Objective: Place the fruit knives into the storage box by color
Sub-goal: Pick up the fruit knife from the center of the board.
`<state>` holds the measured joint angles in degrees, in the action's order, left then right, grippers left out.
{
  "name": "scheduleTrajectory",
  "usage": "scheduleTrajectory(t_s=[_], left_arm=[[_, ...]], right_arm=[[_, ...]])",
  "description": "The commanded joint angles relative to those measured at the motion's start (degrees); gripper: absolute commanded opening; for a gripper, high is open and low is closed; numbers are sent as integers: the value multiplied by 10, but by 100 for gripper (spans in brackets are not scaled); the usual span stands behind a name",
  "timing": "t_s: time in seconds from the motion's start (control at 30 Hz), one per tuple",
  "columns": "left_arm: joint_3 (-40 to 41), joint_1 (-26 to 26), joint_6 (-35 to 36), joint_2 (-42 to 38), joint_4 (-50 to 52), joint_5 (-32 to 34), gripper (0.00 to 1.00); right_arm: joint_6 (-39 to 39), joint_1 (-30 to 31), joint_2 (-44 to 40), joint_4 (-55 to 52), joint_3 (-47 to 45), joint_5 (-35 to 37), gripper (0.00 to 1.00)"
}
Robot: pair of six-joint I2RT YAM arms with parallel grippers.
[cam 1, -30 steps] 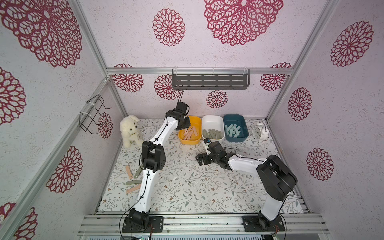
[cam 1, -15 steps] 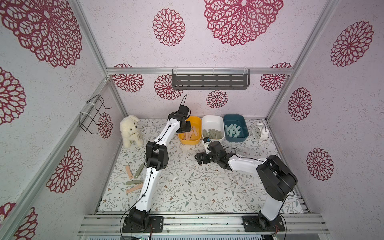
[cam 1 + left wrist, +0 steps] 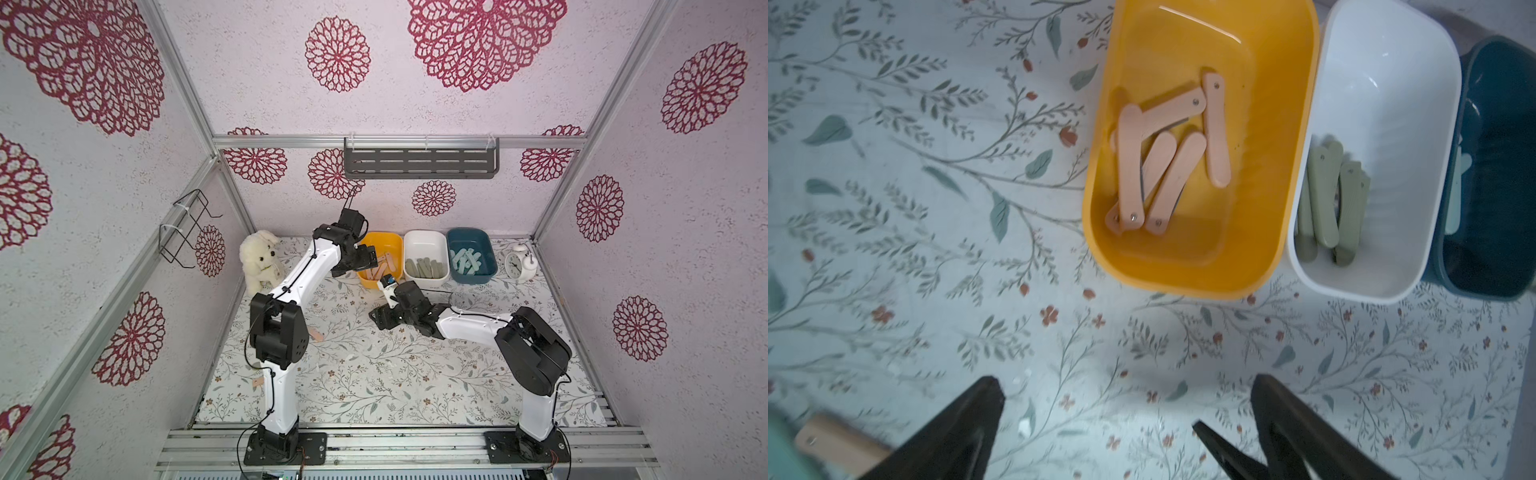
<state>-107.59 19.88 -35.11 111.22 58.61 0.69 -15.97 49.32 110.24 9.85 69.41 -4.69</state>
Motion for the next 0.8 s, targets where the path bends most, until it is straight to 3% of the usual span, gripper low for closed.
scheduleTrajectory(t_s=[0.0,0.27,0.53,0.77], left_arm=[[79,-6,-18,-100,-16,11,97],[266,-89,-27,-251,-29,-13,97],[317,-151,-10,-308,-33,-28,97],[340,-174,-1,-312,-44,-36,97]], right_arm=[[22,35,37,-10,51,10,65],[83,117,178,-78,242,35,57],[118,138,305,-180,429,52,60],[113,138,352,-228,473,55,57]])
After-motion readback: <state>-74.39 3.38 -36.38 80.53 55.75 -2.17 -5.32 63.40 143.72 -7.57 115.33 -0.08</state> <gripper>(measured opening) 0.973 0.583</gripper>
